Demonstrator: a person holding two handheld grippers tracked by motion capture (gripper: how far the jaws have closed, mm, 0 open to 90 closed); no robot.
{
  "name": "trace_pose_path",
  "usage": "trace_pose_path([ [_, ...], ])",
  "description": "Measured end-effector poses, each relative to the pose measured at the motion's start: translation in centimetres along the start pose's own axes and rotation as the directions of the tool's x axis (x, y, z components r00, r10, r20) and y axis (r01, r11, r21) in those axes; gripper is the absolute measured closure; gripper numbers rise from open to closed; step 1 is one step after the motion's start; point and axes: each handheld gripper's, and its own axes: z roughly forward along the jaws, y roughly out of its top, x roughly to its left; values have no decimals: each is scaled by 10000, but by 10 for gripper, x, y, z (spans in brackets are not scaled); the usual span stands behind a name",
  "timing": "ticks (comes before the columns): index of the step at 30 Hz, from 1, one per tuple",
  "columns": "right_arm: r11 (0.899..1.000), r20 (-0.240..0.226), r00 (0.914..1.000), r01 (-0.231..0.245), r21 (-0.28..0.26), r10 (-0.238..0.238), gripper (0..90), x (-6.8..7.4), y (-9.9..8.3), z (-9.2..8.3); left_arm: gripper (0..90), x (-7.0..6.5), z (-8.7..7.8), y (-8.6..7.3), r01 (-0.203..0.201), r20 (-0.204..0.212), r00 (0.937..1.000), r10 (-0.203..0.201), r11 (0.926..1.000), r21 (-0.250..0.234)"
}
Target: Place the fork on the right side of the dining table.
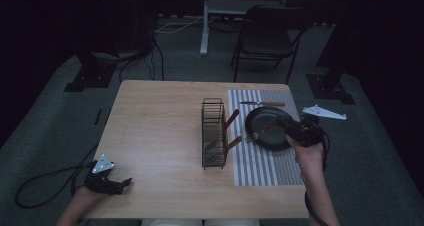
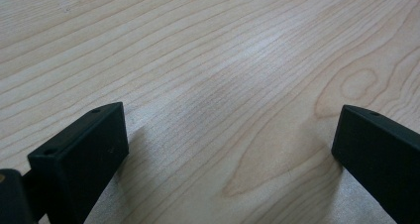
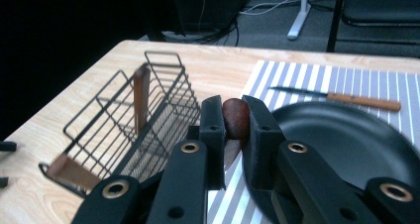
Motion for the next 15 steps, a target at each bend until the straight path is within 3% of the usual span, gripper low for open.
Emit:
trace_pose_path([
  [5, 9984, -85, 9984, -565, 4, 565, 809, -3, -22, -3, 9, 0, 0, 0, 56, -54, 10000, -56, 10000, 11],
  [15, 9922, -85, 9924, -1227, 201, 1229, 809, -7, -57, 2, 9, 0, 0, 0, 47, -56, 10000, -47, 10000, 19],
])
